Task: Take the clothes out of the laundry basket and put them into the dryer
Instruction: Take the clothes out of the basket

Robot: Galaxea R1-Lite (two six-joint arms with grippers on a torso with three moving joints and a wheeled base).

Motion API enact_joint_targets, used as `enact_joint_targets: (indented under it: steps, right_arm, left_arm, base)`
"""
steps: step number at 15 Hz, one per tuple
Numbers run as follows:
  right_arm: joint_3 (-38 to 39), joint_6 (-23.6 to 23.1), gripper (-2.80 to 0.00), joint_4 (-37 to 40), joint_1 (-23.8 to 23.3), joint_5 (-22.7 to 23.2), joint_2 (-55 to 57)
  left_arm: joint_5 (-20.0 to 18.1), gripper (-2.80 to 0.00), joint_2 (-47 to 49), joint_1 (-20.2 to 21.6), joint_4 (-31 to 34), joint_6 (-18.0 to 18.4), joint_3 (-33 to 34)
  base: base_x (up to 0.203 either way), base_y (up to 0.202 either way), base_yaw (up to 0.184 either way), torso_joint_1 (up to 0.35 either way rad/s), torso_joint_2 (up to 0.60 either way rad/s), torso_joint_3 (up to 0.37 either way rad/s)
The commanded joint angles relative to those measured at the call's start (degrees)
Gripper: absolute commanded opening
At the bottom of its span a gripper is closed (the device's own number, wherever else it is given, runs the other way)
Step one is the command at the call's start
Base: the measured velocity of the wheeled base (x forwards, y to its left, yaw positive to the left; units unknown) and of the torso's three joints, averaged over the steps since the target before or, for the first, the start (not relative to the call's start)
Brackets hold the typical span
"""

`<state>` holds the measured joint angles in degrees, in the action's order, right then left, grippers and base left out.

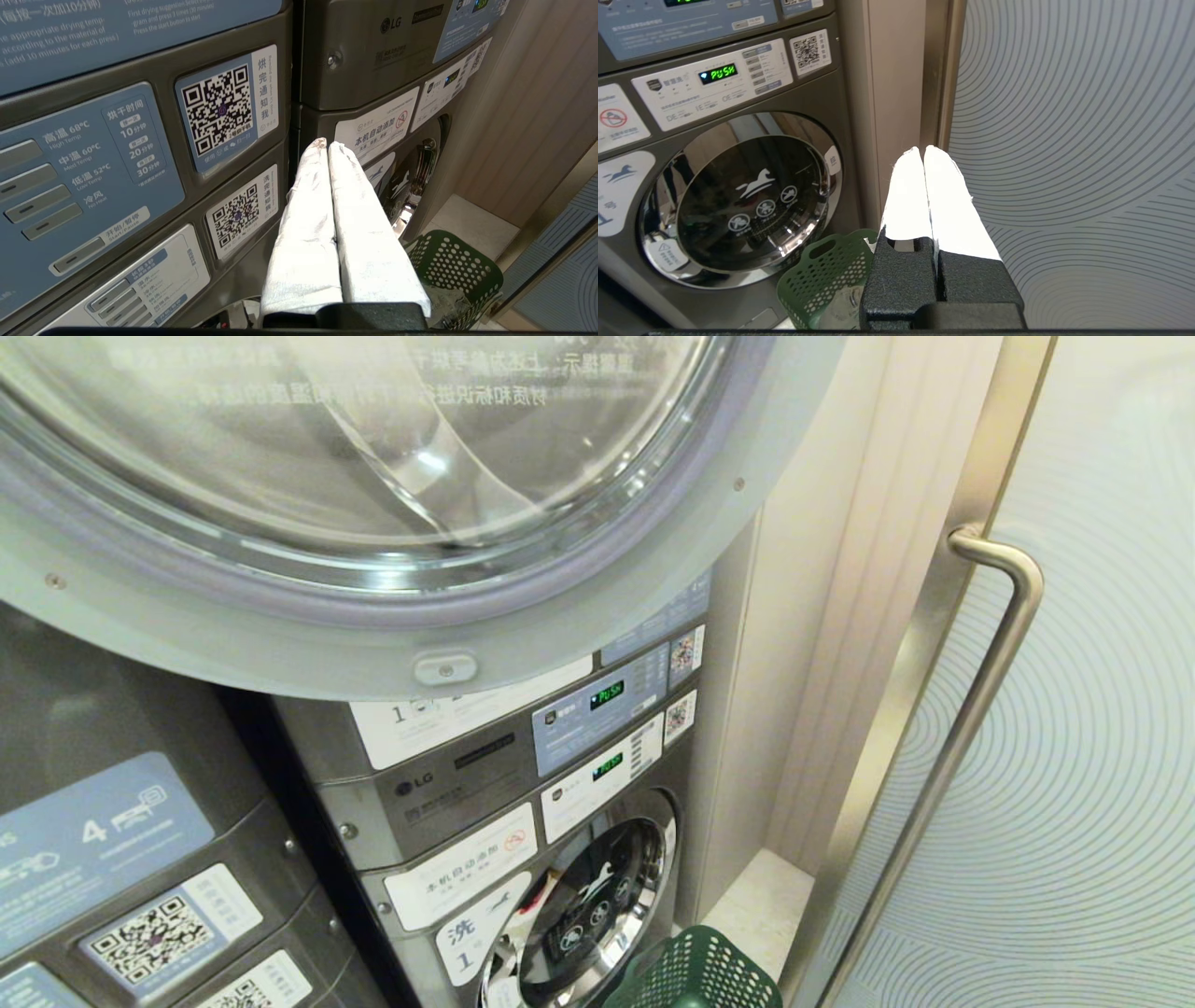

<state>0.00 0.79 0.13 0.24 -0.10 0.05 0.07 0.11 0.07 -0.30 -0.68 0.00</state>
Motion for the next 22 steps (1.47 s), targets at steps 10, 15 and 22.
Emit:
enact_joint_targets:
  steps: [10,15,22]
  right_arm:
    - [0.0,-0.1,-2.8,0.0,0.0,0.0,0.0]
    - [0.0,-0.1,-2.8,0.0,0.0,0.0,0.0]
    - [0.0,-0.1,-2.8,0.0,0.0,0.0,0.0]
  left_arm:
    - [0.0,-2.8,0.0,0.0,0.0,0.0,0.0]
    - [0.0,-2.8,0.0,0.0,0.0,0.0,0.1]
    - [0.0,-2.8,0.0,0.0,0.0,0.0,0.1]
  base:
    - [0.0,0.0,0.0,-0.074,0.16,0.084]
    - [0.0,0.0,0.0,-0.096,0.2,0.103]
    - [0.0,0.0,0.0,-0.131,0.29,0.154]
